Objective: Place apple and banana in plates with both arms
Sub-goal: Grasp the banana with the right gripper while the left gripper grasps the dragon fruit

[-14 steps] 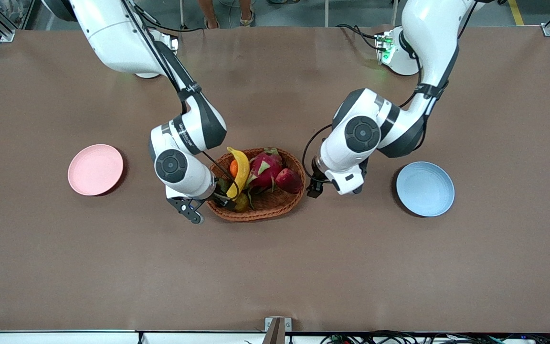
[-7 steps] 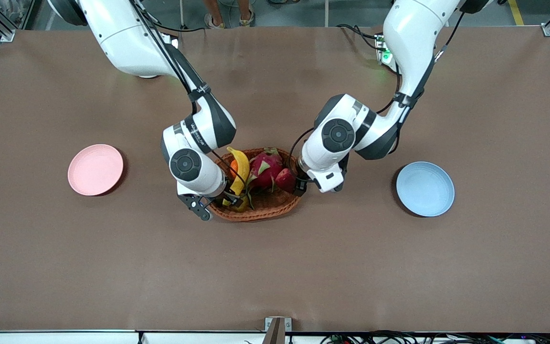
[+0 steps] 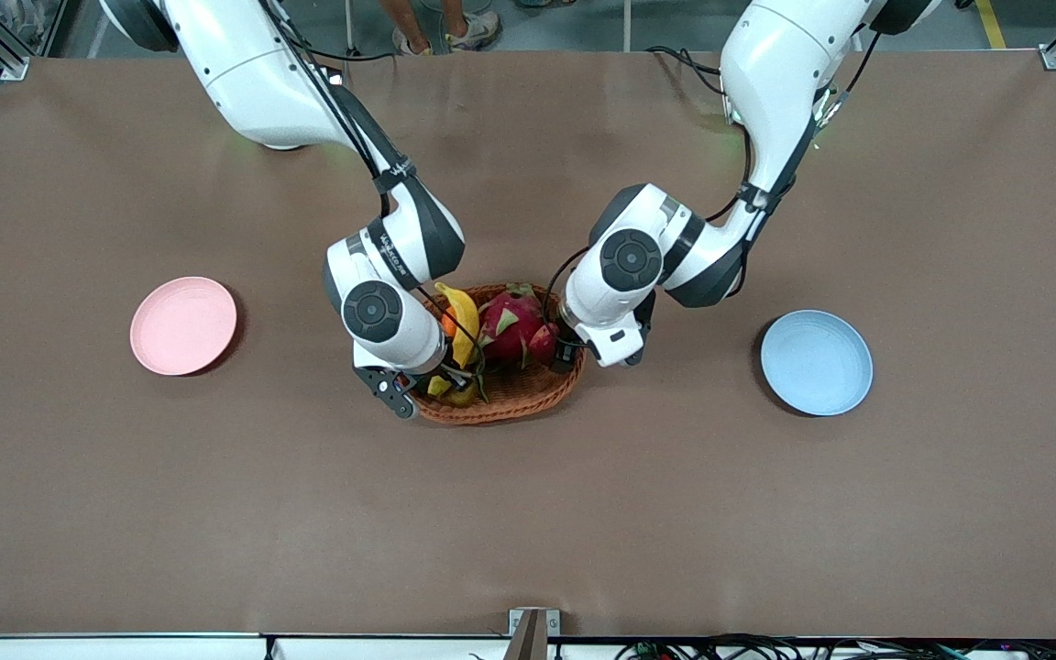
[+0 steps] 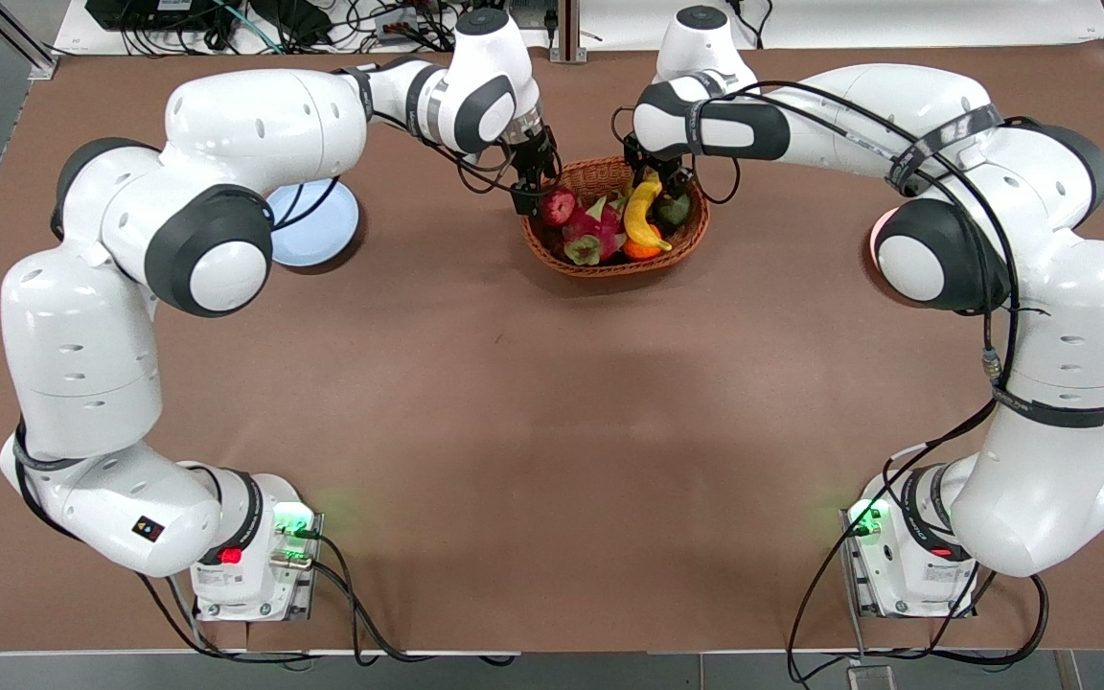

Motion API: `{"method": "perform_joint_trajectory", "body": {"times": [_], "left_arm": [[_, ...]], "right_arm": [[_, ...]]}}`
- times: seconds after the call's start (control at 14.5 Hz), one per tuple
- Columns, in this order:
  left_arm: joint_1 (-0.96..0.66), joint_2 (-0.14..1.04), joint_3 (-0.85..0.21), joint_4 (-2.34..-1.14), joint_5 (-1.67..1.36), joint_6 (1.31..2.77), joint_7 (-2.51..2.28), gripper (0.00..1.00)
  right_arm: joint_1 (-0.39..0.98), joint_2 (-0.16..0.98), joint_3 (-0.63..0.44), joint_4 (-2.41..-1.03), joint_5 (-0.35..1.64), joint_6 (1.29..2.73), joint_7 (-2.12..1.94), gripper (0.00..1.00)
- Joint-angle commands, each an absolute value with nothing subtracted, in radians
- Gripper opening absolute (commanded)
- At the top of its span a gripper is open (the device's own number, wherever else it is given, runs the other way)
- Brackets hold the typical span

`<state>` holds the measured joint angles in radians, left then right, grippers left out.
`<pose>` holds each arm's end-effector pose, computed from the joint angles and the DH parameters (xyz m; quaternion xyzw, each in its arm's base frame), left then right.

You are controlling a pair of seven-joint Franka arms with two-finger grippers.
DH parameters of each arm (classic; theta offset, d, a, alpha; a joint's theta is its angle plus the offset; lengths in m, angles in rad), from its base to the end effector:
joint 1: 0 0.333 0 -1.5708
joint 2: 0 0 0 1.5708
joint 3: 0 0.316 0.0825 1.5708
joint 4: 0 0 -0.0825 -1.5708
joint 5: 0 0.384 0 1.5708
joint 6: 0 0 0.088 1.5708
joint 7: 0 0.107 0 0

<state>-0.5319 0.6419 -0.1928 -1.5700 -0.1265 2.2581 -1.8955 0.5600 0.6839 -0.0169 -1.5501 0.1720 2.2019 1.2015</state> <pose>0.5395 -0.4553 0.2776 0.7944 0.5973 -0.0961 0.0538 0.5969 0.3692 0.2450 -0.9269 0.3695 0.0585 0.0285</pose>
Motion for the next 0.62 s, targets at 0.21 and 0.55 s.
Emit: {"method": "perform_joint_trajectory", "body": {"times": [0.21, 0.55], "left_arm": [[-0.549, 0.664, -0.184, -1.554, -0.135, 2.292, -1.91, 1.0], [-0.558, 0.678, -0.183, -1.559, -0.129, 2.296, -1.91, 1.0]], "right_arm": [[0.502, 0.686, -0.021, -1.482, 0.179, 2.102, 1.172, 0.0], [0.332, 0.574, -0.026, -1.451, 0.179, 1.823, 0.802, 0.0]]}}
